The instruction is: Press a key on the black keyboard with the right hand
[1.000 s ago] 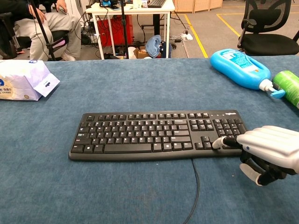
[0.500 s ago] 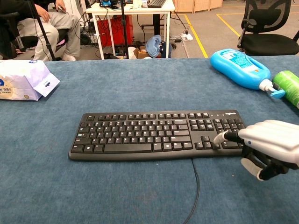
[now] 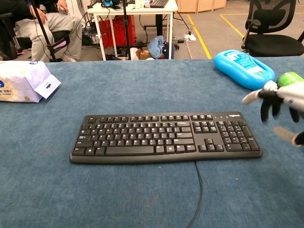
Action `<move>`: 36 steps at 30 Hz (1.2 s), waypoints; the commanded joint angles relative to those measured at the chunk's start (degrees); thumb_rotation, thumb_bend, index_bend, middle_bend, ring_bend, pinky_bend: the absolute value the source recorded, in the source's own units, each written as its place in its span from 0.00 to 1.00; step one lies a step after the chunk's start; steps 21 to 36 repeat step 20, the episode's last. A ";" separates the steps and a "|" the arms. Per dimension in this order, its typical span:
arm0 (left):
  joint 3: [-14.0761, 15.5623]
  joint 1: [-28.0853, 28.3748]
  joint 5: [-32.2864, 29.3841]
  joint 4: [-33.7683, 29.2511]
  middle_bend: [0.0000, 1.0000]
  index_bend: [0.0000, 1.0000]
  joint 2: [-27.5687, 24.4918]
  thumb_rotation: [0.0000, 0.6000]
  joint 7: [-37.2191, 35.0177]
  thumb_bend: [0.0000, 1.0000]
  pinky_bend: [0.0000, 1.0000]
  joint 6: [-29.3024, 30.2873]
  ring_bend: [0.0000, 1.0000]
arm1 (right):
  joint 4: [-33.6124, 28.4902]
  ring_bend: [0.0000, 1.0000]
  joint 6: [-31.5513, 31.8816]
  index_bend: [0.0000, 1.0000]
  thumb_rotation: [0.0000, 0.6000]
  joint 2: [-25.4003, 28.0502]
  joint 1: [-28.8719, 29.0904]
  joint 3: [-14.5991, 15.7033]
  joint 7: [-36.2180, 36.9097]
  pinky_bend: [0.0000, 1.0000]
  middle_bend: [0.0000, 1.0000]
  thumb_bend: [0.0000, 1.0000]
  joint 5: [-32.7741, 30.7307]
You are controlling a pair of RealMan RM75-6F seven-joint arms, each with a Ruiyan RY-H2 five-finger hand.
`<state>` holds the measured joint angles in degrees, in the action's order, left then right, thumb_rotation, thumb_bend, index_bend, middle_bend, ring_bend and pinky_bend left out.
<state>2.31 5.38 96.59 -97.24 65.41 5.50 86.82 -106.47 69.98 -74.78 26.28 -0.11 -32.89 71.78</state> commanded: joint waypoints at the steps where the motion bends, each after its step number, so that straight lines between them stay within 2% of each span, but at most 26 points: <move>1: 0.00 0.02 -0.08 0.00 0.00 0.00 0.06 1.00 0.15 0.00 0.00 -0.09 0.00 | 1.23 0.04 6.75 0.06 1.00 3.98 -4.12 0.58 7.74 0.32 0.05 0.44 7.10; 3: 0.01 0.03 -0.17 -0.01 0.00 0.00 0.14 1.00 0.36 0.00 0.00 -0.21 0.00 | 3.15 0.00 11.33 0.02 1.00 5.20 -6.47 0.84 11.40 0.24 0.01 0.41 10.66; 6: -0.04 -0.03 -0.34 -0.02 0.00 0.00 0.19 1.00 0.52 0.00 0.00 -0.17 0.00 | 6.40 0.00 16.52 0.00 1.00 6.39 -9.73 1.48 16.07 0.13 0.00 0.36 14.04; 10: -0.03 -0.09 -0.39 -0.03 0.00 0.00 0.31 1.00 0.88 0.00 0.00 -0.14 0.00 | 10.53 0.00 21.75 0.00 1.00 6.91 -13.35 1.45 20.52 0.07 0.00 0.27 15.56; 13: 0.04 -0.07 -0.38 0.01 0.00 0.00 0.47 1.00 1.22 0.00 0.00 -0.33 0.00 | 13.53 0.00 24.58 0.00 1.00 6.39 -15.12 1.12 23.48 0.04 0.00 0.25 16.64; 17: -0.02 -0.06 -0.79 0.18 0.00 0.00 0.84 1.00 2.01 0.00 0.00 -0.65 0.00 | 17.92 0.00 26.66 0.00 1.00 5.59 -17.04 0.84 25.98 0.02 0.00 0.22 17.28; 20: -0.13 -0.04 -1.08 0.17 0.00 0.00 1.00 1.00 2.29 0.00 0.00 -0.78 0.00 | 19.02 0.00 26.53 0.00 1.00 5.44 -17.52 0.47 27.05 0.02 0.00 0.21 17.36; 36: -0.13 -0.04 -1.08 0.17 0.00 0.00 1.00 1.00 2.29 0.00 0.00 -0.78 0.00 | 19.02 0.00 26.53 0.00 1.00 5.44 -17.52 0.47 27.05 0.02 0.00 0.21 17.36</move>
